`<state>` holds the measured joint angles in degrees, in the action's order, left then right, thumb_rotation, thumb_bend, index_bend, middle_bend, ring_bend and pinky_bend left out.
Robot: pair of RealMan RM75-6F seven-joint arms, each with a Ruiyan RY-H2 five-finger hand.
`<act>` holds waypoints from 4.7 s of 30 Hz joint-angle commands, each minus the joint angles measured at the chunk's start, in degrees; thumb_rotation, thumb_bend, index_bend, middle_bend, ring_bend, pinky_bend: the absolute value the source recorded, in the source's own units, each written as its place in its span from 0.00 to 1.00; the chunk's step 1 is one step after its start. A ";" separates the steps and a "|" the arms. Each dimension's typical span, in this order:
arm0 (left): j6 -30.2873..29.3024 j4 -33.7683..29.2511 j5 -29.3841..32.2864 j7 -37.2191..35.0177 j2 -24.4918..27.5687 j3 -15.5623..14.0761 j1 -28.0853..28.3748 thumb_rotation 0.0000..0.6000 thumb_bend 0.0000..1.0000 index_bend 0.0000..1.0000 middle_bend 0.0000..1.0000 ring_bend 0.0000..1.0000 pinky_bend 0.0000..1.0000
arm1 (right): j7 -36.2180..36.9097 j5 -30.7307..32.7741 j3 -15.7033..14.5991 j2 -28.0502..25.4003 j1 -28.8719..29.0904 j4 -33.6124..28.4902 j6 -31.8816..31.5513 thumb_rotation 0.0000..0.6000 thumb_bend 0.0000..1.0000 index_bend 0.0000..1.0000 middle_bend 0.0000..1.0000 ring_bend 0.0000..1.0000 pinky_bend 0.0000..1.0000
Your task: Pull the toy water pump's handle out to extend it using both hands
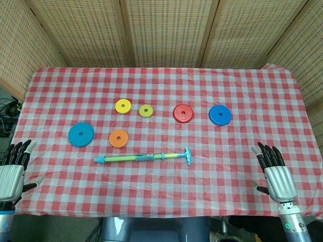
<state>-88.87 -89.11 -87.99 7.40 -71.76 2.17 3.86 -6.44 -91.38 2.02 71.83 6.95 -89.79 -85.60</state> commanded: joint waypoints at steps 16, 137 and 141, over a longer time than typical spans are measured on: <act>0.36 -0.01 0.24 0.23 -0.20 0.15 0.19 1.00 0.11 0.00 0.00 0.00 0.00 | 0.75 0.21 0.01 -0.25 0.06 -0.04 0.36 1.00 0.13 0.08 0.00 0.00 0.00; 11.80 -1.18 11.33 -6.73 1.90 4.20 5.10 1.00 0.13 0.13 0.00 0.00 0.00 | -32.51 43.10 17.45 25.84 32.11 -0.08 19.09 1.00 0.62 0.80 1.00 1.00 0.65; 13.99 -3.57 13.03 -4.83 2.76 6.05 7.38 1.00 0.13 0.16 0.00 0.00 0.00 | -33.68 46.20 19.61 23.82 33.28 -1.81 19.01 1.00 0.62 0.81 1.00 1.00 0.65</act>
<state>-75.84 -91.70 -75.77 1.62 -69.45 7.37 10.25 -39.60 -46.20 20.75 96.45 39.65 -90.86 -66.52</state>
